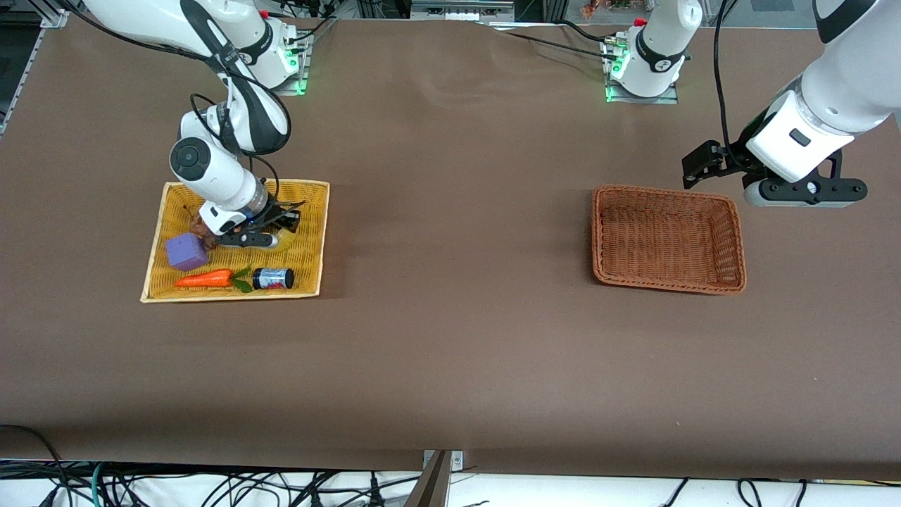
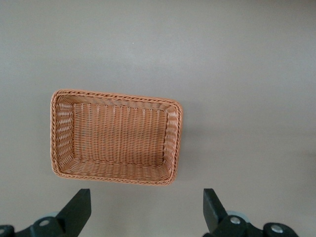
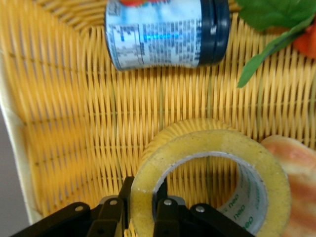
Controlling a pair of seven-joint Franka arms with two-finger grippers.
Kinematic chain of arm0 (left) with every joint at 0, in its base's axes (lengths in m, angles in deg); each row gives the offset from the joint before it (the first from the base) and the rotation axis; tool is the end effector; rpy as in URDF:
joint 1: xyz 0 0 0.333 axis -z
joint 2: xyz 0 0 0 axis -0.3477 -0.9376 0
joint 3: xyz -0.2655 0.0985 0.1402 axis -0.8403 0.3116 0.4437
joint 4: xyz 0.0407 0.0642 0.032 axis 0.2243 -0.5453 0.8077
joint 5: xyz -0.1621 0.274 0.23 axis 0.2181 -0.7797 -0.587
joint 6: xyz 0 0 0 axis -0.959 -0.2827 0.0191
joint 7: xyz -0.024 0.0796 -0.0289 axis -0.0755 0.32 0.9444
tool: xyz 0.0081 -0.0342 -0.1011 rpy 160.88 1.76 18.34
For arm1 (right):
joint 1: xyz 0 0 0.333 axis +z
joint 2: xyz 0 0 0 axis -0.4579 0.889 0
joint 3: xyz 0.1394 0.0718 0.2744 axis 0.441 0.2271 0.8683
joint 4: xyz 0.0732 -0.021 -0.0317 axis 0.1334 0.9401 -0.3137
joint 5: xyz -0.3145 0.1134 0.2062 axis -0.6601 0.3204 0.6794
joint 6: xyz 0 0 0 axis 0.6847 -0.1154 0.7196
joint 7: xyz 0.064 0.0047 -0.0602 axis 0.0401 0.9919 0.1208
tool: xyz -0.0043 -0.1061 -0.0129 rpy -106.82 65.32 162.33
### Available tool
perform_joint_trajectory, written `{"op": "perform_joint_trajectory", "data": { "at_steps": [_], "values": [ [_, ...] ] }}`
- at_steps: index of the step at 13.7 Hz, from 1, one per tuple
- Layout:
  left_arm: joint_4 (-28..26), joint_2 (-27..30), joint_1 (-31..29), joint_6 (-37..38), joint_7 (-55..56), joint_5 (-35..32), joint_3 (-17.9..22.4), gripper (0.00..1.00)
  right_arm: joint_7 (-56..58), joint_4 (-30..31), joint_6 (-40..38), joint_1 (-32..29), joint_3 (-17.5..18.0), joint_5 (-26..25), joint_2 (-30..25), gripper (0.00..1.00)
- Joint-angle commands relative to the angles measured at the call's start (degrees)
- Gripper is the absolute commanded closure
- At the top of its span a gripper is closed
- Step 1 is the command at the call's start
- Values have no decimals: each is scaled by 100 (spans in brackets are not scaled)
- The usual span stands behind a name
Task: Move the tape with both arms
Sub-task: 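Close the right gripper on the tape roll and lift it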
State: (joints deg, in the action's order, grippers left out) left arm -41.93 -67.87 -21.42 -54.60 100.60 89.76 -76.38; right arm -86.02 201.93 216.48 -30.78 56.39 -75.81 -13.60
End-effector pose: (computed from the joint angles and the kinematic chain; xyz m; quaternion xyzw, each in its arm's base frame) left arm 0.5638 -0.1094 0.5950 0.9991 0.0148 -0.0331 0.0220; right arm 0.5024 0.1254 0.2202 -0.9988 0.0252 0.0171 0.0385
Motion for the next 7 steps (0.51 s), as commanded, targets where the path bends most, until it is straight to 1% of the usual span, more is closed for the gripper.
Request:
{"op": "perform_joint_trajectory", "data": {
  "at_steps": [1, 2, 3, 4, 6, 7],
  "values": [
    [6, 70, 11, 62, -24, -149, 10, 0, 96, -583, -1106, 19, 15, -22, -444, 100],
    [-3, 70, 11, 62, -24, -149, 10, 0, 52, -987, -1668, 19, 119, -22, -471, 100],
    [-3, 70, 11, 62, -24, -149, 10, 0, 0, -1452, -2205, 19, 312, -14, -463, 100],
    [-3, 70, 11, 62, -24, -149, 10, 0, -192, -1839, -2593, 28, 453, -13, -419, 100],
    [-3, 61, 11, 62, -24, -149, 10, 0, -1156, -2429, -2930, 141, 909, -22, -323, 100],
    [-3, 70, 11, 62, -24, -149, 10, 0, -1622, -2650, -2940, 334, 963, -22, -218, 100]
  ]
}}
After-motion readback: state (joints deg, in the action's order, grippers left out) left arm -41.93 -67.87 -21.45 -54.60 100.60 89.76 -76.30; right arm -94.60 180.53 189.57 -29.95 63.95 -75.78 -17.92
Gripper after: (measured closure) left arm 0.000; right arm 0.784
